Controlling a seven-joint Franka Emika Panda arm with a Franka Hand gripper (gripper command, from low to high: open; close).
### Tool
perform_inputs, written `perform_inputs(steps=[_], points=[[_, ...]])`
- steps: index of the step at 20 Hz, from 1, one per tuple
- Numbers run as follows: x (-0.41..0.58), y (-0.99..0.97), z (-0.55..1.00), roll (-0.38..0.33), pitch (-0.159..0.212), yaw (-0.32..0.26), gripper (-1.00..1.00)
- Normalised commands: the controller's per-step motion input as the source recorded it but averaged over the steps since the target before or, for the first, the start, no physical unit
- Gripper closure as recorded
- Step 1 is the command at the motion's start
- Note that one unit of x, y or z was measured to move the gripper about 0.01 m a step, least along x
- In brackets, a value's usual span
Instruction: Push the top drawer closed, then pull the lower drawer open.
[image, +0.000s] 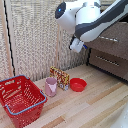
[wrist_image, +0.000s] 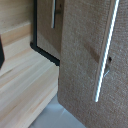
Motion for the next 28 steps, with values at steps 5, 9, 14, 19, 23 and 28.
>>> perform_inputs(steps=[5, 9, 14, 19, 23, 28], points=[[-0.009, -0.42, 0.01, -0.185, -0.102, 0.000, -1.00], [0.000, -0.47, 0.00, -0.159, -0.099, 0.000, -1.00], [0.000, -0.42, 0.00, -0.177, -0.081, 0.000, -1.00], [0.000, -0.29, 0.05, -0.270, -0.028, 0.000, -1.00], [0.006, -0.23, 0.00, -0.244, 0.000, 0.000, -1.00], [0.181, -0.23, 0.00, -0.133, 0.045, 0.023, 1.00]])
